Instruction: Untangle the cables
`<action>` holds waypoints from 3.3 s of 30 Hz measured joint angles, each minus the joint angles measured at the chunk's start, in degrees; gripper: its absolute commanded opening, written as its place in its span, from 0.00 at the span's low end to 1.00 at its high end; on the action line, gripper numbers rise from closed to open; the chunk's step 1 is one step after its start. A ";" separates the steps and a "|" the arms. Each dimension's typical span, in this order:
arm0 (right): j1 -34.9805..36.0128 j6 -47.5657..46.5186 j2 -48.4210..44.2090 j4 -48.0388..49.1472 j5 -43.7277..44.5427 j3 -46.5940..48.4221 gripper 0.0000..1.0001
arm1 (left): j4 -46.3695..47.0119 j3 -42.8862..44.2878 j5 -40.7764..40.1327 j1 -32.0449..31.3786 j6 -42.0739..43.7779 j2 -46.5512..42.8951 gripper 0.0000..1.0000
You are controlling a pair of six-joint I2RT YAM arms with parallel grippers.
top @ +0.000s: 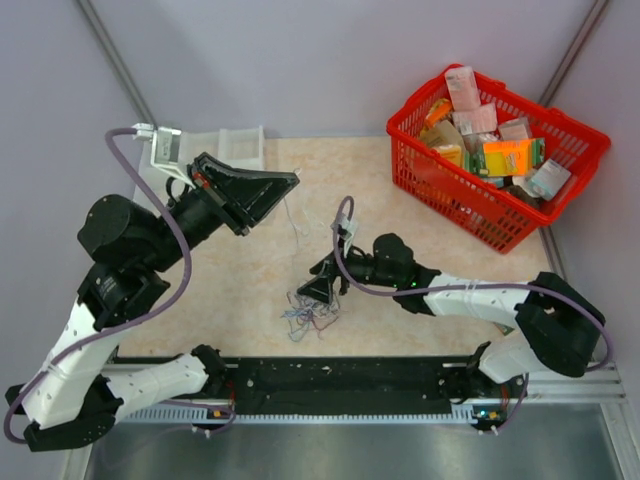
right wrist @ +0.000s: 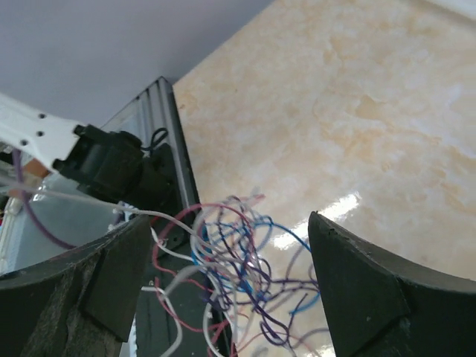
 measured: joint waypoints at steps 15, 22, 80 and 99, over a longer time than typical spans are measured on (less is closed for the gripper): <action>-2.71 15.39 4.87 -9.84 17.73 -0.96 0.00 | 4.22 9.70 1.20 0.00 0.81 2.86 0.00; -14.45 19.96 -1.18 -28.50 32.41 -1.64 0.41 | 1.73 13.18 -2.93 0.00 6.03 1.86 0.00; 4.09 15.67 12.79 -30.97 13.68 15.23 0.55 | -15.10 -19.17 -45.18 0.00 16.68 -15.87 0.00; -9.27 22.86 16.85 -35.23 19.06 10.45 0.52 | -21.33 -50.16 -53.33 0.00 -12.07 -15.76 0.00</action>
